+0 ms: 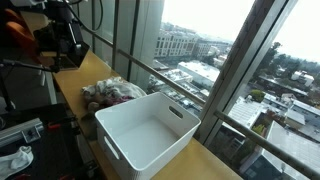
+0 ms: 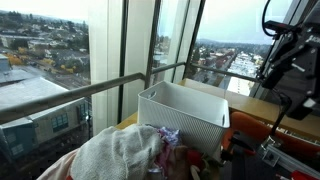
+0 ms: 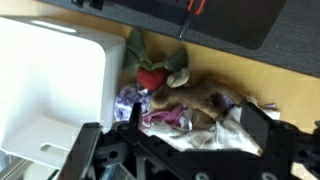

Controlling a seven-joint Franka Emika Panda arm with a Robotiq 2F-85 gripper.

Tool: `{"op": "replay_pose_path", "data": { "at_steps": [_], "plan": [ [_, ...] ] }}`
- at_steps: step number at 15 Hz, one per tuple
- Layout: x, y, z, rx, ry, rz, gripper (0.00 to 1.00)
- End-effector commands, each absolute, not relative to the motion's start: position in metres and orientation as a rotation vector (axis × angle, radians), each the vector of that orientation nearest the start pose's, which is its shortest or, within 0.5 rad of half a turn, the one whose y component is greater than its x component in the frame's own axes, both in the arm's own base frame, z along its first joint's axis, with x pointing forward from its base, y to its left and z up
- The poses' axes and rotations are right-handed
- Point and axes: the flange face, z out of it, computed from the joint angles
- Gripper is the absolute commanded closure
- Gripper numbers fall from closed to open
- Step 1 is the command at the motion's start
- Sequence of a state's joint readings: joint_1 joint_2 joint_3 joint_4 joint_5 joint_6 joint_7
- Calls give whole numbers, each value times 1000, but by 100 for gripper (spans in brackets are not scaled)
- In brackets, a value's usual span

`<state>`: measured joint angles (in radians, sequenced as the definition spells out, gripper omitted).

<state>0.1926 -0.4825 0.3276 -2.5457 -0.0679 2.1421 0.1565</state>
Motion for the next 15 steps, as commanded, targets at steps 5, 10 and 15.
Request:
{"op": "replay_pose_path", "data": {
  "at_steps": [5,10,15],
  "plan": [
    [439,239,343,-3096,-920,-528,0],
    [489,249,276,-3066,-1081,-548,0],
    [536,249,211,-3059,-1171,-493,0]
  ]
}}
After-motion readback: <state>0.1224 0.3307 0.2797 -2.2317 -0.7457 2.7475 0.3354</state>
